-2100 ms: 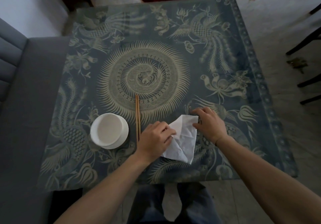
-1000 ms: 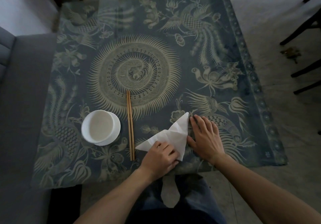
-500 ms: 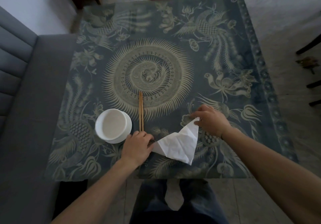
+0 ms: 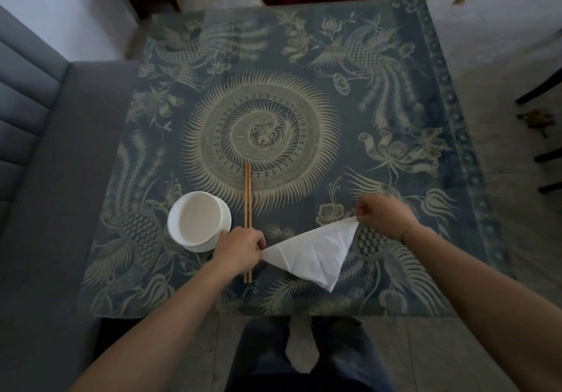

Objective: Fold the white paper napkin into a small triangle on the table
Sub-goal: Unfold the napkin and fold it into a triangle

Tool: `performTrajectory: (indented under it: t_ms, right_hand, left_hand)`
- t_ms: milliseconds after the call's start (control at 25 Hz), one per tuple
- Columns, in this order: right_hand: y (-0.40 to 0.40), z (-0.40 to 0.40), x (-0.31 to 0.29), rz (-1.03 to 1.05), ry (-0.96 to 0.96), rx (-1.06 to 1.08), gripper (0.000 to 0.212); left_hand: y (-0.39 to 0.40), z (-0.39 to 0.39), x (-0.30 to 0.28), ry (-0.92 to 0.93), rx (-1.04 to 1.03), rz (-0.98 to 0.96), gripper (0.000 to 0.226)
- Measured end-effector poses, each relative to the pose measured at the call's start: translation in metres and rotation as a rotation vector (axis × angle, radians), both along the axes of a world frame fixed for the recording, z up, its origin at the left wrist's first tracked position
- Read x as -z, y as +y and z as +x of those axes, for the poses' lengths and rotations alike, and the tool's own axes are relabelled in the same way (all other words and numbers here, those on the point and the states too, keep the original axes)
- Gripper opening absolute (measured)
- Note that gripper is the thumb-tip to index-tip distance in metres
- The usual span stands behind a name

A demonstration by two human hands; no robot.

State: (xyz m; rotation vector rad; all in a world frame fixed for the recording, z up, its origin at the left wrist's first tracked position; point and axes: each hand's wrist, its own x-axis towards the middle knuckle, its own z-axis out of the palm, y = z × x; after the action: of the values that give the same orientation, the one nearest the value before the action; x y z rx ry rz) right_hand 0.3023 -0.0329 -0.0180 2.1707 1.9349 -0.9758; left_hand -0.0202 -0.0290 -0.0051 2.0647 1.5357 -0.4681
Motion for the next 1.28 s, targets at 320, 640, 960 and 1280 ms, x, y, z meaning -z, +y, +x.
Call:
performTrajectory:
  t_ms: [320,640,960,1280]
  right_hand:
    - [-0.013,0.022,-0.004,-0.072,0.060,0.049,0.012]
    - [-0.023,0.018,0.002,-0.061,0.028,0.081,0.011]
    - [-0.047,-0.028,-0.006,0.410,-0.231,-0.073,0.051]
    - [-0.092,-0.077,0.037,0.241,-0.215,-0.283,0.073]
  left_hand:
    - [0.026,0.021,0.001,0.005,0.071,0.040,0.013]
    - [0.041,0.040,0.012,-0.015,0.015,-0.028,0.006]
    - [0.006,0.058,0.014,-0.225,0.151,0.418,0.040]
    - [-0.059,0.076,0.045,-0.189,0.272,0.230,0.071]
